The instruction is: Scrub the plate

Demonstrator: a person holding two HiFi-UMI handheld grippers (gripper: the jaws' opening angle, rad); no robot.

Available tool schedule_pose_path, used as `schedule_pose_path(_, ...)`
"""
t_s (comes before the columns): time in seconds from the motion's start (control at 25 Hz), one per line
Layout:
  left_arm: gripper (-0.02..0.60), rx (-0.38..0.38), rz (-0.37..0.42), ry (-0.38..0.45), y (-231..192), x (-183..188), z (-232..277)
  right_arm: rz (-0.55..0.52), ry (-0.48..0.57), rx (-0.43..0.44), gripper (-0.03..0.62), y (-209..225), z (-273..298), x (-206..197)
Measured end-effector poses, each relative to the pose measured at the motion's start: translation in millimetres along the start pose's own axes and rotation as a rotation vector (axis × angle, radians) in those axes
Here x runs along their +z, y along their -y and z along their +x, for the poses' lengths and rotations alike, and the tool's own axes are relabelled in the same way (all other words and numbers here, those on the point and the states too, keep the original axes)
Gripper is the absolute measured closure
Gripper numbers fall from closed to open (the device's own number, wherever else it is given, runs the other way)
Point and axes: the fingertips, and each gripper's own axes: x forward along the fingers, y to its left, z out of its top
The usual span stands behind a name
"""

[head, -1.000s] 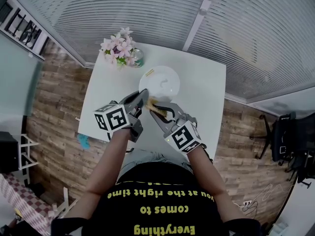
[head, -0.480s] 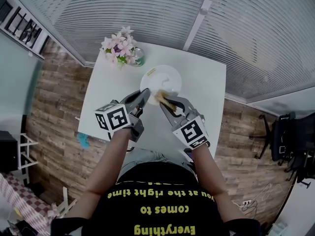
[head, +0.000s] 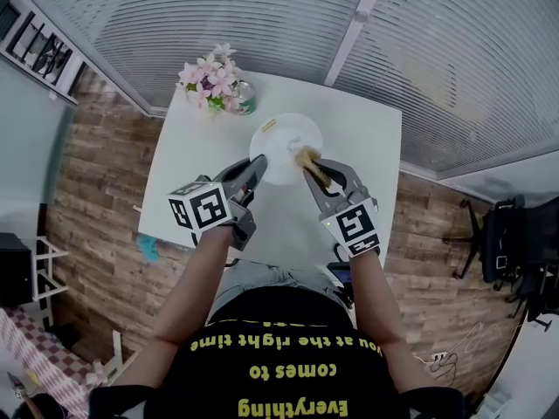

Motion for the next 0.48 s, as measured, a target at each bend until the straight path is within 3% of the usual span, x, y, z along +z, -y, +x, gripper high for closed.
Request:
schedule_pose_path(0.2, 0.574, -0.003, 0.000, -0.002, 0.9, 0.0, 0.5, 0.016, -0.005, -0.070, 0.543, 19.9, -6.4, -0.5)
schedule_pose_path(0.48, 0.574, -0.003, 0.005, 0.006, 1.9, 1.1, 1.0, 0.017, 0.001, -0.099, 0.543, 27.8, -10.8, -0.5)
